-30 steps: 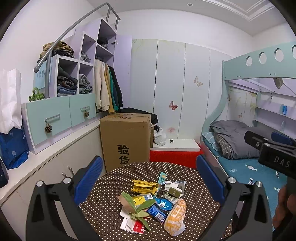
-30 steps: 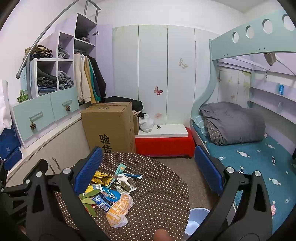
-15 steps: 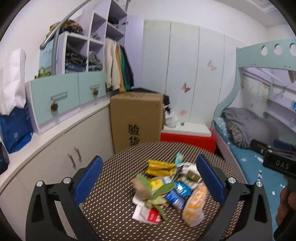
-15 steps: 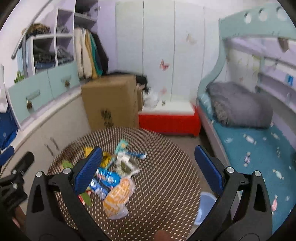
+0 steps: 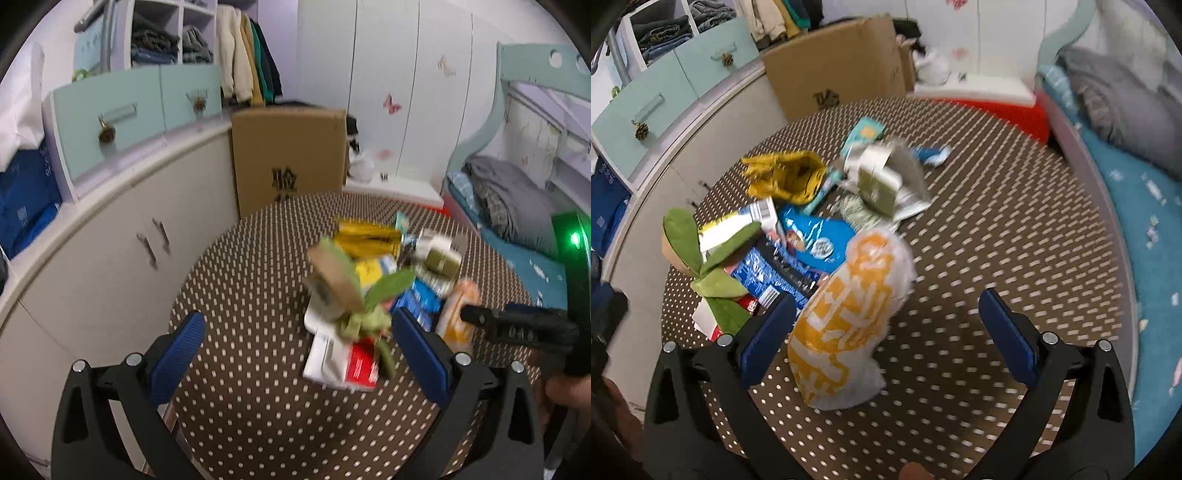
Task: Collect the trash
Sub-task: 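Grasp the white-orange plastic bag with the right tool while the left tool grasps the green leaf-shaped item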
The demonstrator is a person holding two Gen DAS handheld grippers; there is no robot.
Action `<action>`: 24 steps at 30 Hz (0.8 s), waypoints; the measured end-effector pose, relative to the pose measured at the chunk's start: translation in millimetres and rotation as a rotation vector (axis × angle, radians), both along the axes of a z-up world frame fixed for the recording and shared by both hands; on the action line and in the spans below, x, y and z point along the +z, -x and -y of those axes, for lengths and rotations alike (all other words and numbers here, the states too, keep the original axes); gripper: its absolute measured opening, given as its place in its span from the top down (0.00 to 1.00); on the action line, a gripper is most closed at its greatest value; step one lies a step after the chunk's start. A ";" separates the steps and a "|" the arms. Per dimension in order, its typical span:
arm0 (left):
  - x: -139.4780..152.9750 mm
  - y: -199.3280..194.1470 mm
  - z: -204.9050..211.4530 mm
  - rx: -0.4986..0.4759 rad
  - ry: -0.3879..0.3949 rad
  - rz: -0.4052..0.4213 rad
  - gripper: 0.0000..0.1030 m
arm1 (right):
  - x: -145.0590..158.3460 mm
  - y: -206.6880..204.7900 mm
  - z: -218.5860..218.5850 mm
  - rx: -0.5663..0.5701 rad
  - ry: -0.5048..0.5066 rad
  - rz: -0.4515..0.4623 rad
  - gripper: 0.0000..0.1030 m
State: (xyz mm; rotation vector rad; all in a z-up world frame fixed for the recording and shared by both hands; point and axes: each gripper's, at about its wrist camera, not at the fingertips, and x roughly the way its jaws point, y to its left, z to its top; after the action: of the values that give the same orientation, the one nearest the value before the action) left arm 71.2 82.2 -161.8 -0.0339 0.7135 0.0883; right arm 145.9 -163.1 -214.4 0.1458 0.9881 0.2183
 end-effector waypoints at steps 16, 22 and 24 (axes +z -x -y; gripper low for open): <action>-39.5 -49.3 39.8 -0.138 -0.093 -0.078 0.11 | 5.4 6.7 31.5 0.003 -0.057 0.014 0.59; -49.7 -57.7 43.8 -0.195 -0.037 -0.131 0.70 | 18.2 8.9 52.1 -0.016 -0.067 0.039 0.59; -45.0 -52.9 40.7 -0.200 -0.023 -0.114 0.78 | 23.1 8.7 58.3 -0.019 -0.073 0.050 0.59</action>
State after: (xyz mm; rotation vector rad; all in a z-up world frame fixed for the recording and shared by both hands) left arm 124.1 41.5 -206.8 0.0650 0.8258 -0.0937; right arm 137.2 -221.4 -191.2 0.2158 0.9294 0.2398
